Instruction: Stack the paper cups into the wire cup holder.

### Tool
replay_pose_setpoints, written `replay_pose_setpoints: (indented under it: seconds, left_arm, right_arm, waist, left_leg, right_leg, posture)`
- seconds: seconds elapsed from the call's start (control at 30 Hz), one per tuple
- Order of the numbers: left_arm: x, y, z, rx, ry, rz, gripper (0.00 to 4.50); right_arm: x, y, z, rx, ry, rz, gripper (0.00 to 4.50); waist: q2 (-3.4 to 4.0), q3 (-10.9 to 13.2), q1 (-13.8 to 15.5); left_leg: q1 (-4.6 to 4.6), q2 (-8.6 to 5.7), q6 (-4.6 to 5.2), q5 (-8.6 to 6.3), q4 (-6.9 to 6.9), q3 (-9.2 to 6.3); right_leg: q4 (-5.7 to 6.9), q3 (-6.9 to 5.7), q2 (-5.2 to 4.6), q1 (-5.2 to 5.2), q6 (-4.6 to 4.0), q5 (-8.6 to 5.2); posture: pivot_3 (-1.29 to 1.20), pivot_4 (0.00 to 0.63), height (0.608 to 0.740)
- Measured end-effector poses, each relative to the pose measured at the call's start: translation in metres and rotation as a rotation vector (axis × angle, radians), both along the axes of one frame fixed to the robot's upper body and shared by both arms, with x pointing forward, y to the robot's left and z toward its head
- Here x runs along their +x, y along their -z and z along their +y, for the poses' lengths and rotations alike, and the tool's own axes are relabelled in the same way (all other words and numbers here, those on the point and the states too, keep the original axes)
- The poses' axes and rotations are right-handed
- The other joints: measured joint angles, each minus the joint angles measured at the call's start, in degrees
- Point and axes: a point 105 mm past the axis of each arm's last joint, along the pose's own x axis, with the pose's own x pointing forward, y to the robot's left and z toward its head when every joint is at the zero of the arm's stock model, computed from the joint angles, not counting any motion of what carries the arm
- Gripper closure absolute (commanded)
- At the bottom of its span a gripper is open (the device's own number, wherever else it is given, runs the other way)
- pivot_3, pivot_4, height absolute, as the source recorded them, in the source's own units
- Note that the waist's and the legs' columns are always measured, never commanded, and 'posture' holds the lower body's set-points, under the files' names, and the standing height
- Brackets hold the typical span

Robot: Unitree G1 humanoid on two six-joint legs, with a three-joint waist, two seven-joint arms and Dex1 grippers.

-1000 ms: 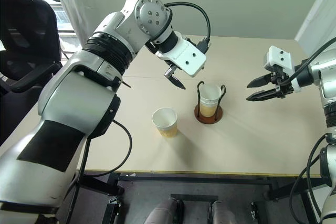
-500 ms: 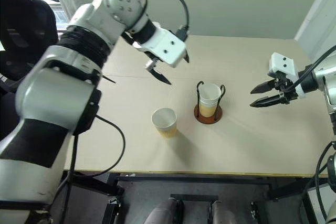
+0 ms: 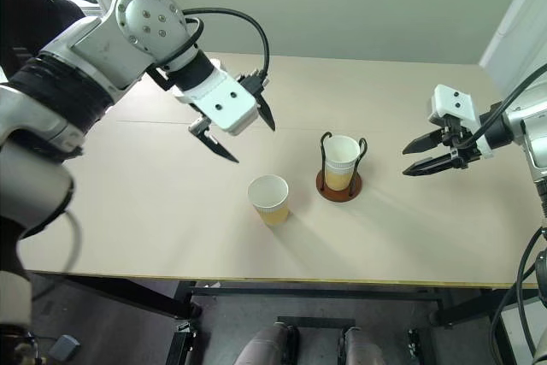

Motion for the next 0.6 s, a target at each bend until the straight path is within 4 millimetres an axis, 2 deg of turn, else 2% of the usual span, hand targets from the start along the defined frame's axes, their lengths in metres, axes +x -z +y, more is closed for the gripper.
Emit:
replay_pose_setpoints:
  seconds: [0.1, 0.2, 0.43, 0.6]
  left_arm:
    - [-0.012, 0.008, 0.000, 0.016, 0.016, 0.065, 0.02]
    - [-0.012, 0.015, 0.003, 0.065, 0.043, 0.065, 0.02]
    - [0.010, 0.035, 0.013, 0.183, 0.077, -0.018, 0.02]
    - [0.012, 0.041, 0.013, 0.189, 0.096, -0.033, 0.02]
  right_arm:
    - [0.000, 0.000, 0.000, 0.000, -0.002, 0.000, 2.17]
    - [0.001, -0.001, -0.001, 0.002, 0.002, 0.000, 2.17]
    - [0.002, 0.000, -0.002, 0.004, 0.003, 0.000, 2.17]
    - [0.003, -0.002, -0.001, 0.006, 0.002, -0.004, 2.17]
  waist:
    - [0.01, 0.00, 0.08]
    - [0.02, 0.01, 0.06]
    - [0.02, 0.01, -0.06]
    - [0.02, 0.01, -0.13]
  left_leg:
    - [-0.03, -0.03, 0.00, 0.02, 0.04, -0.04]
    - [-0.02, -0.03, -0.04, 0.10, 0.08, -0.04]
    - [0.01, -0.03, -0.17, 0.29, 0.06, -0.07]
    - [-0.03, -0.04, -0.16, 0.31, 0.04, -0.08]
  right_leg:
    - [-0.01, -0.01, -0.01, 0.01, -0.10, -0.06]
    - [-0.01, 0.00, -0.01, 0.04, -0.42, -0.24]
    - [0.00, 0.00, -0.01, 0.07, -0.47, -0.08]
    - [-0.04, 0.00, 0.00, 0.04, -0.45, -0.06]
  posture:
    - [0.00, 0.150, 0.740]
    - [0.00, 0.150, 0.740]
    - [0.00, 0.150, 0.740]
    - [0.00, 0.150, 0.740]
